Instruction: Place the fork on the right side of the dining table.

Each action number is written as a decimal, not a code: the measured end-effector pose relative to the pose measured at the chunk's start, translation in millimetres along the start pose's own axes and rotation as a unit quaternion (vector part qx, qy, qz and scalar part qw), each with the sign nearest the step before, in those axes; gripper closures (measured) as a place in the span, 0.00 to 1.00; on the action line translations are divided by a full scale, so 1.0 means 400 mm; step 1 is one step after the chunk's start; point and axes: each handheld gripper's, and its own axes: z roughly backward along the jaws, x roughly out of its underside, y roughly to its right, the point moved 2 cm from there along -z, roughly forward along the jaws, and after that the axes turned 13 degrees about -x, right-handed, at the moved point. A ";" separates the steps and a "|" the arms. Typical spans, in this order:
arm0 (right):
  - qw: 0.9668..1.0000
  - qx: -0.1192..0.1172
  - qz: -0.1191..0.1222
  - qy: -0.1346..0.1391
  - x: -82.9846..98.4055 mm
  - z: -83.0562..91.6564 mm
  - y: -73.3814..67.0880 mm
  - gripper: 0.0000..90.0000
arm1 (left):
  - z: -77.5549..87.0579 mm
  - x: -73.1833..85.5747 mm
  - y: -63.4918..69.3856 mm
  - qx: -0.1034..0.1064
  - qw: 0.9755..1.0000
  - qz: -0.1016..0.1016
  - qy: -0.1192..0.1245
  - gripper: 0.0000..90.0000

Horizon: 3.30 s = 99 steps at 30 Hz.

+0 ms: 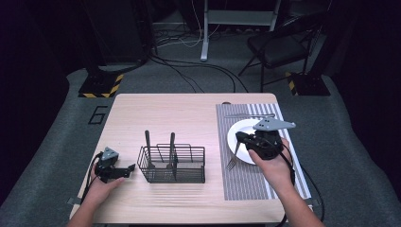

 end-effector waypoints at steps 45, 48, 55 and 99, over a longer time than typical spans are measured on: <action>0.997 0.042 -0.059 0.011 0.107 -0.011 0.054 0.96 | 0.001 0.000 -0.001 0.001 1.000 -0.001 -0.002 0.12; 0.997 0.048 -0.064 0.014 0.114 -0.003 0.059 0.95 | 0.000 0.000 0.000 0.000 1.000 0.000 0.000 0.12; 0.994 0.055 -0.085 0.029 0.138 0.020 0.082 0.93 | 0.000 0.000 0.000 0.000 1.000 0.000 0.000 0.12; 0.932 0.053 -0.327 0.145 0.415 0.117 0.258 0.88 | 0.000 0.000 0.000 -0.001 1.000 0.001 0.000 0.12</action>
